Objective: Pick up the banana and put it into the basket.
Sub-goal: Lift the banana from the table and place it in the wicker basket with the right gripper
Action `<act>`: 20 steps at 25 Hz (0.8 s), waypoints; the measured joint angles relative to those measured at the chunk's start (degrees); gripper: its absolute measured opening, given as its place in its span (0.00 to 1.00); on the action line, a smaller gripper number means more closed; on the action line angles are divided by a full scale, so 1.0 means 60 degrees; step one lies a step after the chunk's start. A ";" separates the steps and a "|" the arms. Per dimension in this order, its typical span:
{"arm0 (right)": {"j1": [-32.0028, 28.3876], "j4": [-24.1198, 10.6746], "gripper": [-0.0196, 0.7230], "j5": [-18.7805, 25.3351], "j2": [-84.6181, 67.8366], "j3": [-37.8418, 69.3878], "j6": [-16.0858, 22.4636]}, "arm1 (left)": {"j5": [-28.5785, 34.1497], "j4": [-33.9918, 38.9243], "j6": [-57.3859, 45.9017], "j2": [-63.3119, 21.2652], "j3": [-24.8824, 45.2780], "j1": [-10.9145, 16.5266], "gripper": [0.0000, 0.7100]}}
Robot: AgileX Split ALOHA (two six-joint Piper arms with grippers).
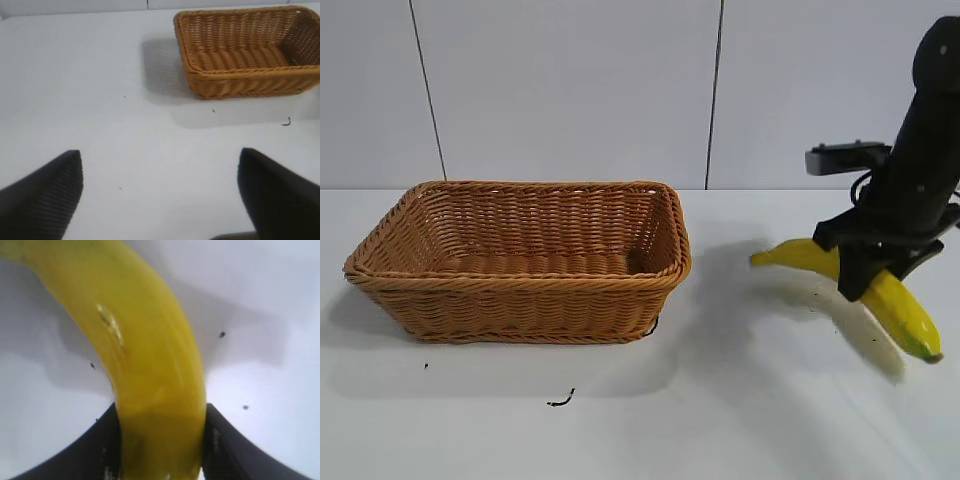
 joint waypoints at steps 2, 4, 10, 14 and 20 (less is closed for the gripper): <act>0.0000 -0.0010 0.42 0.0478 -0.0096 -0.0446 0.0000 | 0.0000 0.0000 0.0000 0.0000 0.0000 0.0000 0.89; 0.0000 -0.0010 0.42 0.0868 -0.0104 -0.1041 0.0066 | 0.0000 0.0000 0.0000 0.0000 0.0000 0.0000 0.89; 0.0243 -0.0152 0.42 0.1285 -0.0104 -0.2495 0.0227 | 0.0000 0.0000 0.0000 0.0000 0.0000 0.0000 0.89; 0.0969 -0.0299 0.42 0.1277 -0.0104 -0.3176 0.0227 | 0.0000 0.0000 0.0000 0.0000 0.0000 0.0000 0.89; 0.2603 -0.0321 0.42 0.0415 -0.0095 -0.3621 0.0227 | 0.0000 0.0000 0.0000 0.0000 0.0000 0.0000 0.89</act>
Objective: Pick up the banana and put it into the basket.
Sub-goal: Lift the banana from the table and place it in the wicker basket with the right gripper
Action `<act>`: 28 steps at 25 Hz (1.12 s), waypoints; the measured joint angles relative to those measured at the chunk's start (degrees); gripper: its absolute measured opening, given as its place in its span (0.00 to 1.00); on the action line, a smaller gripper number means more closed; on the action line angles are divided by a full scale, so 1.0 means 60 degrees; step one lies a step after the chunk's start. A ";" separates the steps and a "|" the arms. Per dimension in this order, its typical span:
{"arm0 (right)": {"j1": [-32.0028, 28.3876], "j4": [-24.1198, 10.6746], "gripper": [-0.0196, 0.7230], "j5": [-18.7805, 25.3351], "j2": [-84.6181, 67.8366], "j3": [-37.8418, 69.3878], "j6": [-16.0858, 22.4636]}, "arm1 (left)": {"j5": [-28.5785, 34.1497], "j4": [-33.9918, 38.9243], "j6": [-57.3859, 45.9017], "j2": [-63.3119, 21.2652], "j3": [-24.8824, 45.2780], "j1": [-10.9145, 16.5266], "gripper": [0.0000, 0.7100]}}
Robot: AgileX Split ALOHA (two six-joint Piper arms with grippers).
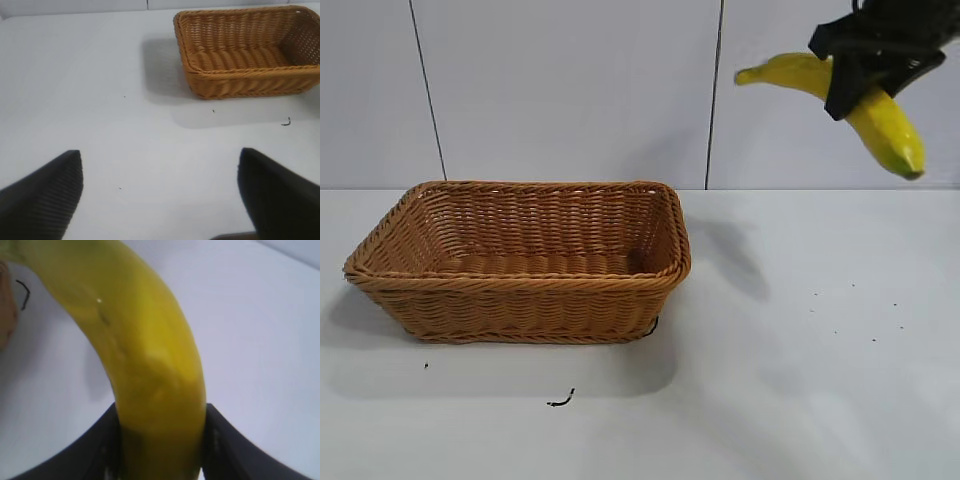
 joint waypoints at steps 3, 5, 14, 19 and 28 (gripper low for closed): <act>0.0865 -0.0012 0.42 -0.0639 0.0051 -0.0007 -0.0067 | 0.0000 0.0000 0.0000 0.0000 0.0000 0.0000 0.89; 0.1448 -0.0035 0.42 -0.1098 0.0182 -0.0017 -0.0278 | 0.0000 0.0000 0.0000 0.0000 0.0000 0.0000 0.89; 0.3051 -0.0567 0.42 -0.3168 0.1777 -0.0017 -0.0972 | 0.0000 0.0000 0.0000 0.0000 0.0000 0.0000 0.89; 0.3120 -0.0819 0.42 -0.3752 0.2803 -0.0017 -0.0983 | 0.0000 0.0000 0.0000 0.0000 0.0000 0.0000 0.89; 0.3120 -0.1194 0.42 -0.3993 0.3554 -0.0017 -0.1006 | 0.0000 0.0000 0.0000 0.0000 0.0000 0.0000 0.89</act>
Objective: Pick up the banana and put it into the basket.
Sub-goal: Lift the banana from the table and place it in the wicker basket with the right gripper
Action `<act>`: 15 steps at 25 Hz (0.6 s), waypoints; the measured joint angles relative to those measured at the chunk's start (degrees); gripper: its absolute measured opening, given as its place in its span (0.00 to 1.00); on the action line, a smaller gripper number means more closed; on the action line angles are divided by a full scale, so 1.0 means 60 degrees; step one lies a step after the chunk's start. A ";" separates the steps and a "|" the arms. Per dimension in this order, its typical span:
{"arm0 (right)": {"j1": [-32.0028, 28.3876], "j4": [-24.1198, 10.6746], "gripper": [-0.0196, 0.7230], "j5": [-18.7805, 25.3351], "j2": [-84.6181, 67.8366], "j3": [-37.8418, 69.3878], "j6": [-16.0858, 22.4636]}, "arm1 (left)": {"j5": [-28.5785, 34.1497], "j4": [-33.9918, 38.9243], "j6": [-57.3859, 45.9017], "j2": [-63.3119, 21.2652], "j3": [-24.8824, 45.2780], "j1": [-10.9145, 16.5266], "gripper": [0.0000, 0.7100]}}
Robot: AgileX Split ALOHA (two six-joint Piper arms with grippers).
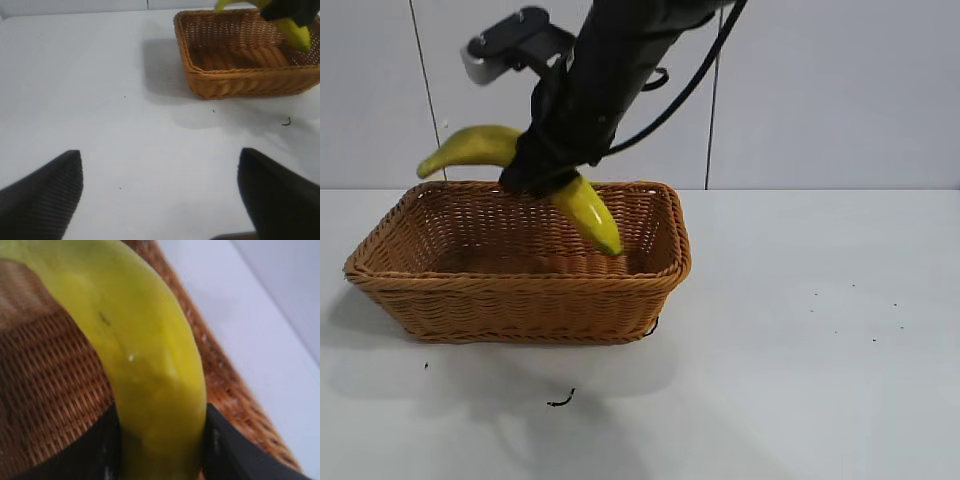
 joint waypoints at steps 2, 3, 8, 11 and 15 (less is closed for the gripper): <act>0.0000 0.0000 0.42 0.0000 0.0000 0.0000 0.0000 | 0.0000 0.0000 0.0000 0.0000 0.0000 0.0000 0.89; 0.0007 0.0000 0.42 0.0023 0.0000 0.0000 0.0000 | 0.0000 0.0000 0.0000 0.0000 0.0000 0.0000 0.89; 0.0018 0.0000 0.75 0.0035 -0.0027 0.0000 0.0000 | 0.0000 0.0000 0.0000 0.0000 0.0000 0.0000 0.89; 0.0018 -0.0024 0.87 0.0144 -0.0117 0.0000 0.0385 | 0.0000 0.0000 0.0000 0.0000 0.0000 0.0000 0.89; 0.0018 -0.0326 0.90 0.0647 -0.0498 0.0000 0.1740 | 0.0000 0.0000 0.0000 0.0000 0.0000 0.0000 0.89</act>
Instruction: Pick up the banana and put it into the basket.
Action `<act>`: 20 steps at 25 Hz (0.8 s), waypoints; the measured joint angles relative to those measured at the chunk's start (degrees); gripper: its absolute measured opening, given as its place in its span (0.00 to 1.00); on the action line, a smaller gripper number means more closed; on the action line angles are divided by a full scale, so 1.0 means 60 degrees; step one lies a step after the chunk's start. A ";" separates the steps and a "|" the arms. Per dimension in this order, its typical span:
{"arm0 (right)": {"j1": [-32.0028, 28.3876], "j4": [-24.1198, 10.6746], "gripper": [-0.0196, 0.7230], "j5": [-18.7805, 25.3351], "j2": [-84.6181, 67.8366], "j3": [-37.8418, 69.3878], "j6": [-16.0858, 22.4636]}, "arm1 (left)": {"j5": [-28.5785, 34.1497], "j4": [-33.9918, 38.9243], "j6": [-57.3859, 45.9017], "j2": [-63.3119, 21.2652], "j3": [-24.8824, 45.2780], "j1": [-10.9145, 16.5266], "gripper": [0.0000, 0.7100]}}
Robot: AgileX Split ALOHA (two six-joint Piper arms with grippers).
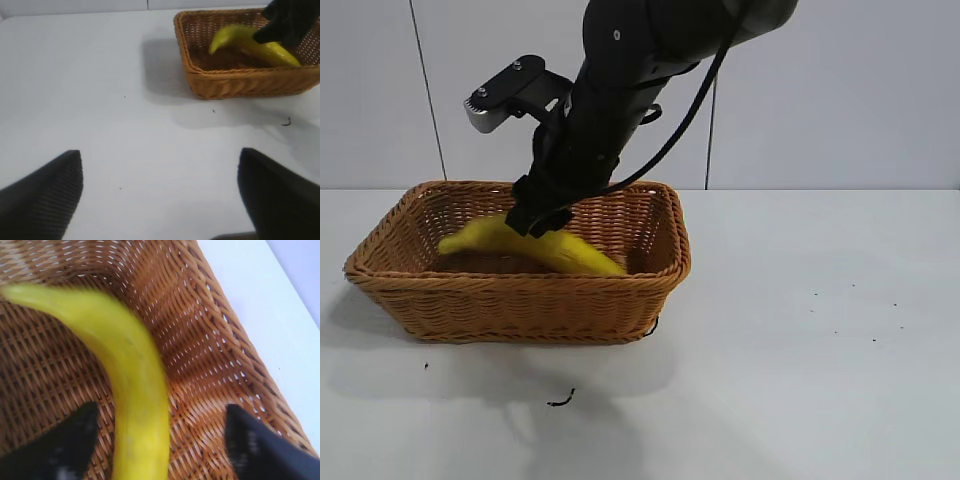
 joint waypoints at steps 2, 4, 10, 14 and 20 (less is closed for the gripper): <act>0.0000 -0.0077 0.90 0.0442 -0.0302 -0.0087 0.0471 | 0.0000 0.0000 0.0000 0.0000 0.0000 0.0000 0.89; -0.0069 -0.0077 0.90 0.1027 -0.0551 -0.0380 0.0779 | 0.0000 0.0000 0.0000 0.0000 0.0000 0.0000 0.89; -0.0867 0.0304 0.90 0.3364 -0.0757 -0.1909 0.1379 | 0.0000 0.0000 0.0000 0.0000 0.0000 0.0000 0.89; -0.1811 0.0889 0.90 0.4335 -0.0760 -0.2278 0.1523 | 0.0000 0.0000 0.0000 0.0000 0.0000 0.0000 0.89; -0.3675 0.1049 0.89 0.5210 -0.0760 -0.2280 0.1958 | 0.0000 0.0000 0.0000 0.0000 0.0000 0.0000 0.89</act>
